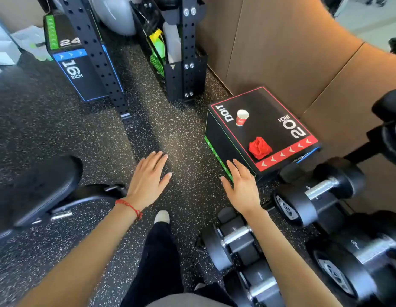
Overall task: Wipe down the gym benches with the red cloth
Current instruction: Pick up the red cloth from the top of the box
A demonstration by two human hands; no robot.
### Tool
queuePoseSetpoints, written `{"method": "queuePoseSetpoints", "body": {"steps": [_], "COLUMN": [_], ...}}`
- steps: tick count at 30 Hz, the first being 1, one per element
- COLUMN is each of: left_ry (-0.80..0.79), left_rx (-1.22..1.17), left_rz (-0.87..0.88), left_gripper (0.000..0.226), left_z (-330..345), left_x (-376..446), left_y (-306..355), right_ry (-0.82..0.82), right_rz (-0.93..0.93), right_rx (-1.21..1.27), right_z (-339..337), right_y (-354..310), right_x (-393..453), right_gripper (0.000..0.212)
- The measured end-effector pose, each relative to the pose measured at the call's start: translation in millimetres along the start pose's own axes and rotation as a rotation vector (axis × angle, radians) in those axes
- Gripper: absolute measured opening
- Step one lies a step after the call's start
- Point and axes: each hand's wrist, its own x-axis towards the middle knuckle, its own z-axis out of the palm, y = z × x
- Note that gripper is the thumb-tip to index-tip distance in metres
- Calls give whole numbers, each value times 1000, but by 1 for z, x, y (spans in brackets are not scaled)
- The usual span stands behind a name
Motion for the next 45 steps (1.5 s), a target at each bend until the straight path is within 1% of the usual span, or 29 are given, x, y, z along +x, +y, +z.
{"method": "queuePoseSetpoints", "body": {"steps": [4, 8, 12, 15, 17, 21, 25, 27, 30, 34, 36, 39, 45], "left_ry": [-65, -148, -206, -215, -253, -298, -325, -361, -372, -379, -418, -432, -510], "left_rx": [0, -16, 14, 35, 30, 0, 0, 0, 4, 17, 16, 41, -12], "left_rz": [52, 130, 220, 277, 328, 423, 504, 521, 544, 567, 577, 632, 664], "left_gripper": [62, 60, 71, 69, 65, 66, 61, 60, 61, 55, 58, 59, 57], "left_z": [6, 10, 9, 11, 13, 24, 42, 50, 61, 81, 91, 105, 150], "left_x": [50, 103, 158, 200, 223, 261, 297, 319, 348, 398, 424, 454, 492], "left_y": [-18, -46, -79, -94, -93, -75, -51, -35, -16, 24, 47, 73, 96], "right_ry": [21, 29, 40, 43, 54, 86, 111, 114, 103, 81, 72, 47, 46], "right_rz": [100, 195, 298, 375, 432, 522, 578, 613, 625, 670, 706, 711, 782], "right_rx": [2, 16, 26, 37, 50, 70, 76, 85, 97, 123, 133, 137, 159], "right_z": [15, 33, 50, 56, 57, 54, 52, 49, 47, 39, 32, 29, 41], "right_y": [-1, -7, -11, -10, -6, 8, 37, 58, 81, 131, 156, 188, 235], "right_x": [36, 78, 118, 140, 152, 169, 185, 196, 211, 236, 246, 260, 283], "right_gripper": [49, 47, 47, 48, 48, 50, 48, 49, 50, 51, 51, 51, 49]}}
